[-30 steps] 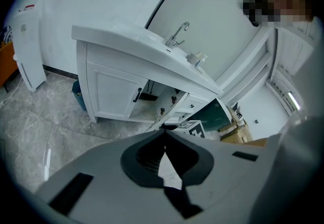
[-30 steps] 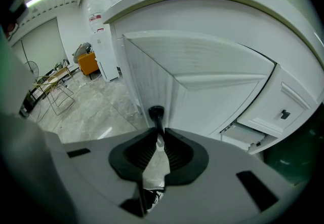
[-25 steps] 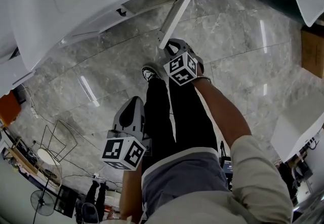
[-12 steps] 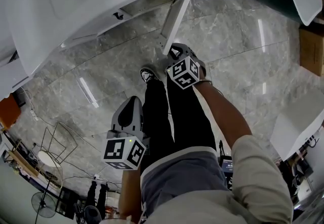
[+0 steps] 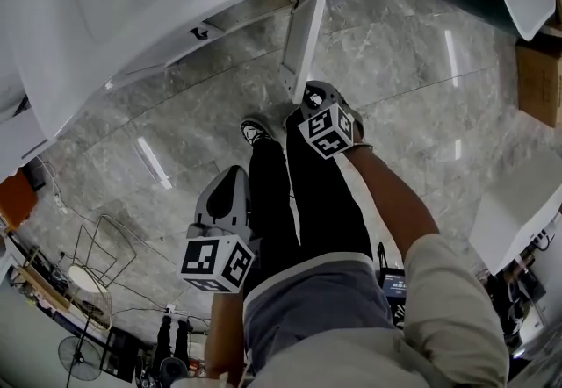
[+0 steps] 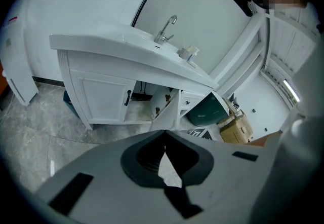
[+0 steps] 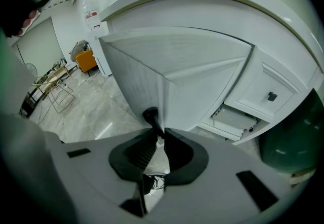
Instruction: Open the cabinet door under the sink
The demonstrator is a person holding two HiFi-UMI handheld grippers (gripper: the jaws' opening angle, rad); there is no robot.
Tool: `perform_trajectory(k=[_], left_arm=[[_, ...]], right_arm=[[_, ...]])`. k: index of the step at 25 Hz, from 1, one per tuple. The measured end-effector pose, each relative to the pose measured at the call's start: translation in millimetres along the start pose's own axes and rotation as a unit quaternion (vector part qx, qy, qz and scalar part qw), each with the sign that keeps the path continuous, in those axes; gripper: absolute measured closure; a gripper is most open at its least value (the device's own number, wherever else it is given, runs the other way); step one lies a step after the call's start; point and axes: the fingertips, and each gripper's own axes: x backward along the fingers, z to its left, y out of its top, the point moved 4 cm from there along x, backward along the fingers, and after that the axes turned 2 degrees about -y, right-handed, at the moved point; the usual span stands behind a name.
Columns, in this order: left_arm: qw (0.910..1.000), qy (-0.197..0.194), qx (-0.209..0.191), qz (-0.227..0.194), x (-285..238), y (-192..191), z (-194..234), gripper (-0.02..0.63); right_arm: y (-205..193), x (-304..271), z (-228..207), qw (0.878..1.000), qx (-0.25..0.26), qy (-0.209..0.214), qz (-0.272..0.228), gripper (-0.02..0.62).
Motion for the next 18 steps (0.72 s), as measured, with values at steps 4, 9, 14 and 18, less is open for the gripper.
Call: perform_trajectory(k=[4, 9, 14, 18], left_arm=[[1.0000, -0.003, -0.002, 0.002, -3.9, 2.7, -2.0, 0.606], [0.9999, -0.008, 0.004, 0.006, -9.1, 2.1, -7.9, 0.607], [0.9998, -0.012, -0.001, 0.013, -15.2, -1.4, -15.8, 0.607], [0.9997, -0.016, -0.006, 0.016, -20.7, 0.5, -22.8, 0.607]], right_arm=[[-9.6, 4.5, -7.5, 1.000, -0.019, -0.003, 0.002, 0.540], [-23.7, 12.3, -20.4, 0.999, -0.034, -0.013, 0.004, 0.541], [-41.3, 20.9, -36.3, 0.999, -0.039, -0.029, 0.012, 0.545], [-51.8, 27.2, -49.4, 0.998, -0.044, -0.034, 0.014, 0.548]])
